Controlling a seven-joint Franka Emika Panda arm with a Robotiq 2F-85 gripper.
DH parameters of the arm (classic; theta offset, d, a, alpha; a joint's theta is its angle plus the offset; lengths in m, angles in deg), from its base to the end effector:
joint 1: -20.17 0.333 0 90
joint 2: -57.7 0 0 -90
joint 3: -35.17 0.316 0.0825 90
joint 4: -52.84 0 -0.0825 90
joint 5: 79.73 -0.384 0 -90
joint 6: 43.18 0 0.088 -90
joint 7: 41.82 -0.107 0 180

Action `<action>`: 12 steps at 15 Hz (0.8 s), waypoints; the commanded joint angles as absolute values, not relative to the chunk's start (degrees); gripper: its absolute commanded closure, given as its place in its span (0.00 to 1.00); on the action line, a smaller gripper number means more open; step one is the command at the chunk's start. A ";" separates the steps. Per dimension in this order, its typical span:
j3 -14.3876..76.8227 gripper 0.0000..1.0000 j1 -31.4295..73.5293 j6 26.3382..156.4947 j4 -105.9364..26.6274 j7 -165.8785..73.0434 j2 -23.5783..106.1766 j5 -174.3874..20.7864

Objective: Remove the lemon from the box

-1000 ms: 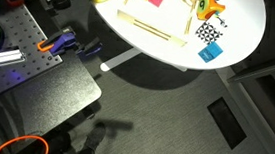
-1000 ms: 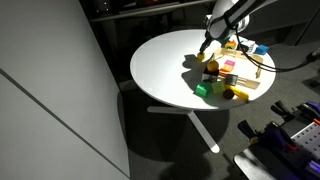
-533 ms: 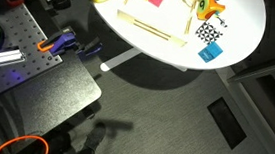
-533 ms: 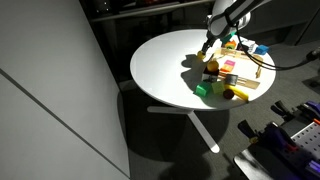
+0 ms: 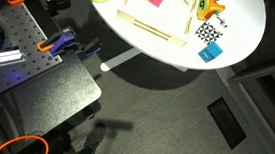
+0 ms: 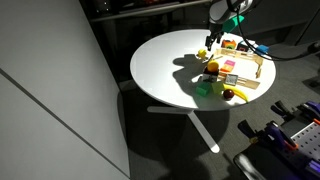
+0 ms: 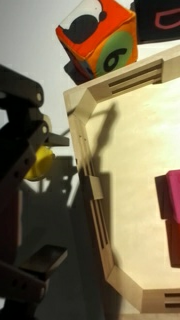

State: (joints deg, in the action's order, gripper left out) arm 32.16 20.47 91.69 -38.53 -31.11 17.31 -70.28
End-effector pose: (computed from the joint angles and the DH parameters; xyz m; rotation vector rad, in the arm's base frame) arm 0.7022 -0.0304 0.2247 2.9558 0.3962 0.0531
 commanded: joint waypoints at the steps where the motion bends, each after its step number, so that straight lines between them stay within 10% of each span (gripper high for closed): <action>1: 31.42 0.00 21.42 82.69 -37.39 -35.01 20.04 -69.45; 12: 33.25 0.00 20.17 55.87 -30.74 -37.97 22.58 -73.15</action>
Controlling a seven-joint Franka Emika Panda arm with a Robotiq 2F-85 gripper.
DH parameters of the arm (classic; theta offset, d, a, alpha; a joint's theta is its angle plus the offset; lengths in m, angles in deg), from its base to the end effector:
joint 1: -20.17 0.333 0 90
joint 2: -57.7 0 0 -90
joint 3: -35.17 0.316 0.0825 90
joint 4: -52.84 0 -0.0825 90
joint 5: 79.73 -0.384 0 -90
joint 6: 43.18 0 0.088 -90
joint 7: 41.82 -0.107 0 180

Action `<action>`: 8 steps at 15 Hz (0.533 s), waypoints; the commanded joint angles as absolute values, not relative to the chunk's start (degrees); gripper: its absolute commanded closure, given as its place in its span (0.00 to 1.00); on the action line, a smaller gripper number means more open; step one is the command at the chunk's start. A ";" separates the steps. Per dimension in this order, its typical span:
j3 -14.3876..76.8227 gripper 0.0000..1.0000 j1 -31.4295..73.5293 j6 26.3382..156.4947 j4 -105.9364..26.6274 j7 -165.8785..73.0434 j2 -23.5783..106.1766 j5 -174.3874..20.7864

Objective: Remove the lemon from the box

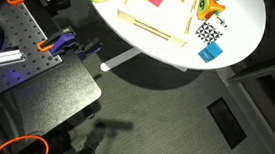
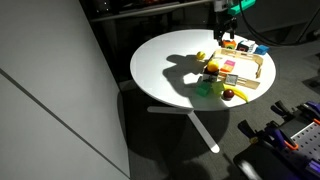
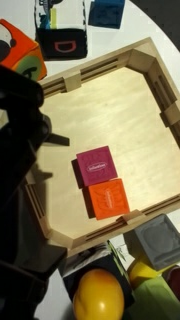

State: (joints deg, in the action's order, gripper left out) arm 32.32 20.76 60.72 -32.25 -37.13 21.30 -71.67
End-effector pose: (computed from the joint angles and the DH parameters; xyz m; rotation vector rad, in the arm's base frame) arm 0.6758 -0.0333 0.2810 2.9588 0.1519 -0.4716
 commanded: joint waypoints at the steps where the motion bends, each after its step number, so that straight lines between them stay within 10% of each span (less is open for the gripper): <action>1: 33.39 0.00 20.15 54.97 -30.73 -37.97 23.06 -73.46; 8: 34.94 0.00 20.43 54.50 -33.35 -37.07 28.65 -75.23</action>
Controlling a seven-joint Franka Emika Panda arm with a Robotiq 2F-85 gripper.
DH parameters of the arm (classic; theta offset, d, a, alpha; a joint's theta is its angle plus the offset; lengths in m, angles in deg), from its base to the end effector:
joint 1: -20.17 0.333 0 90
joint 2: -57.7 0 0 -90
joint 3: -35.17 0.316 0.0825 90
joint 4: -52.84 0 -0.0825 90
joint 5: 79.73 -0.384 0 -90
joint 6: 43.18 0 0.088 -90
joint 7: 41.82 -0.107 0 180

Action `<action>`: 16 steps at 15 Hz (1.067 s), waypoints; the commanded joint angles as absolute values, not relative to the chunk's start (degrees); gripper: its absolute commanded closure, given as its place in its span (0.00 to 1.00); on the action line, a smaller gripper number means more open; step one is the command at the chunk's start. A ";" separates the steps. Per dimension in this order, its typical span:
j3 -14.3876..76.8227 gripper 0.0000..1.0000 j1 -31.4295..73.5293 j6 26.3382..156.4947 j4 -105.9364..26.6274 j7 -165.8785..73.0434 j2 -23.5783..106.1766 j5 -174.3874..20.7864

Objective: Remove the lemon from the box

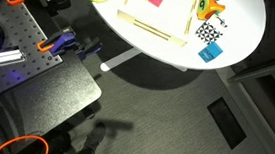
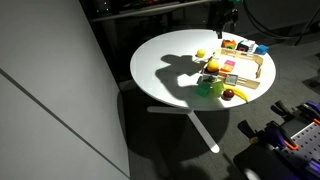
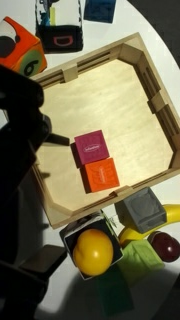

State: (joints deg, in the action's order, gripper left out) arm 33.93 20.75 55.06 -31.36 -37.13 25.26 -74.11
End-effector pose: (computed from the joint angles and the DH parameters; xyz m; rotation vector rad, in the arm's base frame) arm 0.6692 -0.0146 0.3283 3.0068 0.1529 -0.4945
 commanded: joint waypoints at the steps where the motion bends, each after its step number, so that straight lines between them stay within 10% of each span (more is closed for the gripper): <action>1: 35.15 0.00 20.46 54.56 -33.51 -37.03 29.23 -75.32; 16: 36.68 0.00 20.62 62.49 -47.93 -34.52 42.22 -74.48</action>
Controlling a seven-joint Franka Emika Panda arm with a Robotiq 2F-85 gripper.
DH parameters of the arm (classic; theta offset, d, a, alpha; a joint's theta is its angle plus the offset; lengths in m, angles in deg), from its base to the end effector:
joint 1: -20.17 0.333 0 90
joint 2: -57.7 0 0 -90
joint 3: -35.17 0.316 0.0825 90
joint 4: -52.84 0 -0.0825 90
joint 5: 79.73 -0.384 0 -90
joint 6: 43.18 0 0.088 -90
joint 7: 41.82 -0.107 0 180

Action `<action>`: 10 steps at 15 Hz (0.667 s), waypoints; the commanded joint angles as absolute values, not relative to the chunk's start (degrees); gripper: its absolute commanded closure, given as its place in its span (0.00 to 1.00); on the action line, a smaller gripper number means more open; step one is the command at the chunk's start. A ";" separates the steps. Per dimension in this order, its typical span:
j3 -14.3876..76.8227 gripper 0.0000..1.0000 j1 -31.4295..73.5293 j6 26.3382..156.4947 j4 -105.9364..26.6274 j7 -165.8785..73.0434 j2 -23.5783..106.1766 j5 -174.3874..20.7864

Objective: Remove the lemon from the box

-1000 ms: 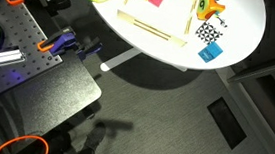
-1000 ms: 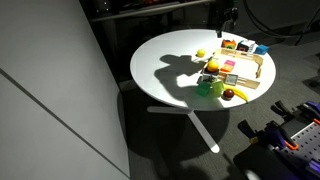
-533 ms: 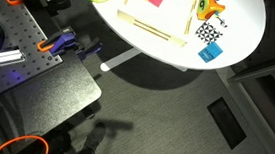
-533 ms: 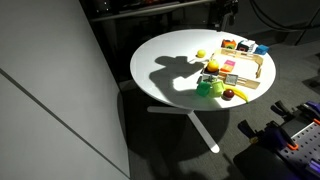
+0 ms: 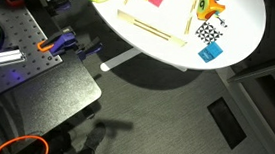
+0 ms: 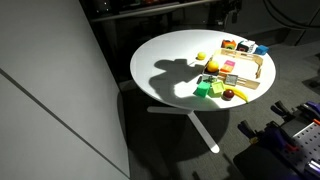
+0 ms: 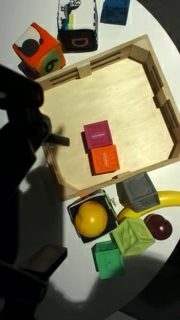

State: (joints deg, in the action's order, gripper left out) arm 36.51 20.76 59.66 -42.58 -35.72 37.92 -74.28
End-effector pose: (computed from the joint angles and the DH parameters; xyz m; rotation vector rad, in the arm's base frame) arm 0.6303 0.0119 0.3906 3.0382 0.2601 -0.3342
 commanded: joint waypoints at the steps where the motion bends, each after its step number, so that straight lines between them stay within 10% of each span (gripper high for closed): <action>1: 36.69 0.00 20.62 63.24 -49.04 -34.52 43.01 -74.52; 10: 36.50 0.00 20.86 64.27 -50.75 -35.60 43.68 -74.30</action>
